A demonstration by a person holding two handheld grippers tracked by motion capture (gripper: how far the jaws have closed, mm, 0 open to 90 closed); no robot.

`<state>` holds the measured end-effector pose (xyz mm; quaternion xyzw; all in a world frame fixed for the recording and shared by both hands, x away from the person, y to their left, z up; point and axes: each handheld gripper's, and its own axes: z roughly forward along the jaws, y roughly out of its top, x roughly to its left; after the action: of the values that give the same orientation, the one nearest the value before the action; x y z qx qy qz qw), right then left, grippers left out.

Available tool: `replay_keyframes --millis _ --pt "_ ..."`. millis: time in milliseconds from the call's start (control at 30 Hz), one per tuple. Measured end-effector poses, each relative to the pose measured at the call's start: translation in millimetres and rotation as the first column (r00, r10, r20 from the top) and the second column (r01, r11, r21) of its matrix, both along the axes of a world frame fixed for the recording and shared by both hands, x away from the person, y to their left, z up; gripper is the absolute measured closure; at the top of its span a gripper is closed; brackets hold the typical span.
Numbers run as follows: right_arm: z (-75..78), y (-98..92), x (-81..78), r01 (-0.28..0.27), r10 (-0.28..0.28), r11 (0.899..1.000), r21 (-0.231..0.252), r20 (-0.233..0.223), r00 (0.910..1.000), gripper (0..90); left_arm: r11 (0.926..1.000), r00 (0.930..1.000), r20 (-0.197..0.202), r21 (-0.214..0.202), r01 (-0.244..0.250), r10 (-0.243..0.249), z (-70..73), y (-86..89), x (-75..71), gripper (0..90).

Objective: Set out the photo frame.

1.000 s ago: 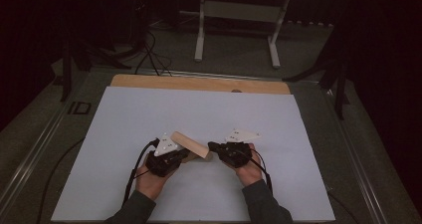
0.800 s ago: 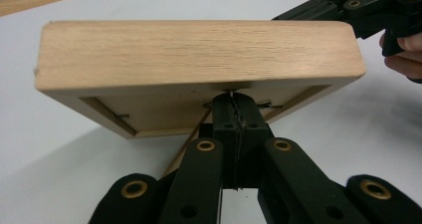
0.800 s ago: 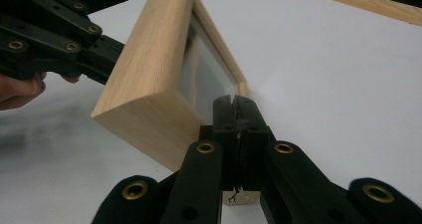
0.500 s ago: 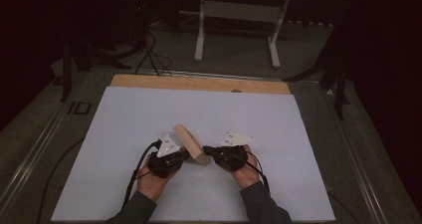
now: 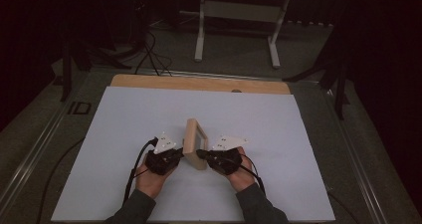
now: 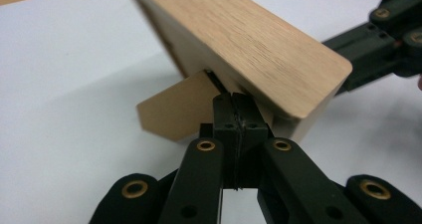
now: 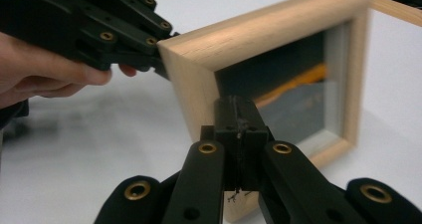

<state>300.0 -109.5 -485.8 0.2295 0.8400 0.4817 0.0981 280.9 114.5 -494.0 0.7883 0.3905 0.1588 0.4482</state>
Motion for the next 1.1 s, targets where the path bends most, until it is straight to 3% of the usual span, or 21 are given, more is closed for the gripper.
replay_keyframes --millis 200,433,467,667,767,1100 --pt "0.5 3.2 -1.3 -0.006 0.006 1.0 -0.005 0.0 1.0 89.2 0.9999 0.9999 -0.005 -0.002 -0.01 0.01 -0.6 1.9 1.7 88.9" --pt "3.7 -1.1 0.3 0.015 -0.014 1.0 -0.019 0.019 0.9997 81.4 0.9951 0.996 -0.001 -0.043 -0.089 0.089 8.8 22.5 2.1 82.2" --pt "5.1 -4.5 2.2 0.03 -0.029 0.999 -0.013 0.023 0.9993 77.2 0.9944 0.9955 0.002 -0.046 -0.095 0.095 10.5 24.5 1.6 77.6" --pt "8.8 -10.9 4.4 0.052 -0.052 0.999 -0.006 0.031 0.9981 67.0 0.9942 0.9957 0.027 -0.064 -0.087 0.088 20.8 29.8 -2.9 66.1" --pt "10.2 -13.7 5.6 0.065 -0.065 0.998 -0.008 0.033 0.9974 62.9 0.9936 0.9968 0.012 -0.082 -0.077 0.079 24.5 32.8 -4.1 61.0" --pt "13.1 -20.9 8.7 0.089 -0.088 0.996 -0.002 0.032 0.9956 58.9 0.9871 0.9992 0.016 -0.157 -0.033 0.035 37.1 32.5 -9.9 45.0"
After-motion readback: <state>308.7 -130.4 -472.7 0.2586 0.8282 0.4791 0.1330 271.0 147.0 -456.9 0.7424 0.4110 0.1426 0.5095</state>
